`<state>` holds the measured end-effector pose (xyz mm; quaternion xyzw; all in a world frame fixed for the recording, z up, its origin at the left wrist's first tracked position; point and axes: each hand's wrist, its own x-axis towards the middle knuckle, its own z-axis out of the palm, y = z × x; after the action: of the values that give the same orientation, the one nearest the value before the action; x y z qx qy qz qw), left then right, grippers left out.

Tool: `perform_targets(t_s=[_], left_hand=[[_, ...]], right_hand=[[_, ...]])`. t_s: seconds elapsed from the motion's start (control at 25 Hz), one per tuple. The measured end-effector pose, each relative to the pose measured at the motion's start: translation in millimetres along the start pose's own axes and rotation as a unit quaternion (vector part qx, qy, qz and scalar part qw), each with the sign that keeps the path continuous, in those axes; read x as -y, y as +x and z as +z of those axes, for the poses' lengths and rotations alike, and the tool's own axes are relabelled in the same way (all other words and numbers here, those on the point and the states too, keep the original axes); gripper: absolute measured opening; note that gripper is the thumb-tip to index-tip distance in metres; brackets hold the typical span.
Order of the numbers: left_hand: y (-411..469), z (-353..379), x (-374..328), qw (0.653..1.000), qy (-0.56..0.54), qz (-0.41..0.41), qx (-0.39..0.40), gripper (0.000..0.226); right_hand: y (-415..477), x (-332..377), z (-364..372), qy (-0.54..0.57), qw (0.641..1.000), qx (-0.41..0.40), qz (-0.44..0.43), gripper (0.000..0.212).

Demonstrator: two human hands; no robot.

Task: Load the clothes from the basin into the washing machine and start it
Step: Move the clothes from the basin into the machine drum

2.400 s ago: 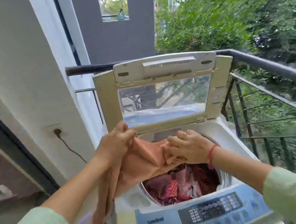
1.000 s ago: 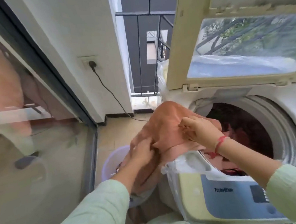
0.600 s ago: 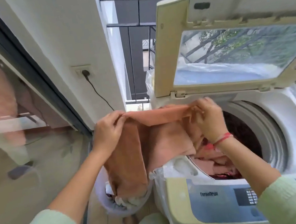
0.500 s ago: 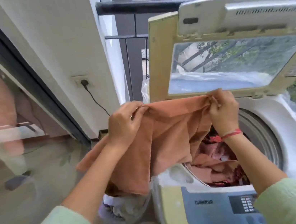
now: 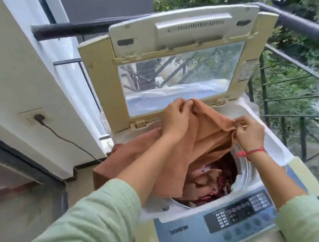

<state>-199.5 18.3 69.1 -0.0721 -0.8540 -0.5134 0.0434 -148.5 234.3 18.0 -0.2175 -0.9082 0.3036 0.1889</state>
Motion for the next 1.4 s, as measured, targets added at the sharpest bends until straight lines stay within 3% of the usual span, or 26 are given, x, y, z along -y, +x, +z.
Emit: perform_targets(t_s=[0.04, 0.08, 0.16, 0.28, 0.4, 0.44, 0.52, 0.56, 0.68, 0.8, 0.88, 0.96, 1.08, 1.12, 1.16, 1.24, 1.28, 1.36, 1.4], left_hand=[[-1, 16, 10, 0.990, -0.036, -0.108, 0.080, 0.026], [-6, 25, 21, 0.973, -0.054, -0.166, 0.152, 0.038], [-19, 15, 45, 0.975, -0.006, -0.089, 0.201, 0.043], [-41, -50, 70, 0.976, 0.113, 0.103, 0.153, 0.036], [-76, -127, 114, 0.946, 0.240, 0.123, 0.181, 0.069], [-87, -146, 133, 0.935, 0.275, 0.094, 0.202, 0.081], [-105, -165, 165, 0.926, 0.301, 0.037, 0.223, 0.092], [-112, -167, 174, 0.932, 0.292, 0.023, 0.213, 0.093], [-114, -159, 178, 0.953, 0.257, 0.008, 0.162, 0.088], [-105, -142, 164, 0.961, 0.241, 0.036, 0.129, 0.084], [-98, -128, 149, 0.957, 0.251, 0.059, 0.131, 0.086], [-95, -111, 138, 0.927, 0.320, 0.048, 0.191, 0.088], [-96, -89, 131, 0.829, 0.466, 0.023, 0.308, 0.086], [-97, -87, 133, 0.834, 0.459, 0.023, 0.306, 0.084], [-98, -89, 135, 0.864, 0.420, 0.027, 0.275, 0.079], [-105, -105, 144, 0.945, 0.296, 0.039, 0.133, 0.066], [-113, -117, 154, 0.967, 0.244, 0.028, 0.061, 0.062], [-137, -146, 192, 0.979, 0.200, -0.051, 0.007, 0.072], [-153, -159, 214, 0.969, 0.213, -0.115, 0.039, 0.085]], right_hand=[[-3, -12, 7, -0.048, 0.995, 0.078, 0.049, 0.022], [-8, -19, 14, -0.079, 0.985, 0.137, 0.063, 0.024], [-23, -17, 28, -0.066, 0.981, 0.181, 0.015, 0.023], [-57, 16, 50, 0.017, 0.965, 0.247, -0.081, 0.035], [-99, 63, 82, 0.055, 0.863, 0.483, -0.138, 0.091], [-113, 75, 95, 0.040, 0.839, 0.515, -0.170, 0.086], [-136, 90, 114, 0.020, 0.843, 0.478, -0.246, 0.026], [-138, 94, 115, 0.018, 0.856, 0.433, -0.282, 0.008], [-81, 75, 93, -0.016, 0.904, 0.296, -0.308, 0.031], [-4, 31, 41, -0.116, 0.955, 0.190, -0.194, 0.024], [16, 0, 30, -0.223, 0.952, 0.162, -0.131, 0.025], [4, -21, 51, -0.347, 0.900, 0.236, -0.119, 0.027], [-38, -33, 93, -0.414, 0.728, 0.537, -0.101, 0.045], [-45, -26, 99, -0.402, 0.703, 0.578, -0.102, 0.053], [-47, -11, 102, -0.376, 0.715, 0.578, -0.114, 0.056], [-50, 27, 102, -0.270, 0.812, 0.486, -0.179, 0.065], [-57, 53, 99, -0.199, 0.840, 0.458, -0.212, 0.076], [-82, 117, 96, -0.097, 0.830, 0.468, -0.287, 0.106], [-96, 148, 100, -0.112, 0.802, 0.475, -0.345, 0.118]])
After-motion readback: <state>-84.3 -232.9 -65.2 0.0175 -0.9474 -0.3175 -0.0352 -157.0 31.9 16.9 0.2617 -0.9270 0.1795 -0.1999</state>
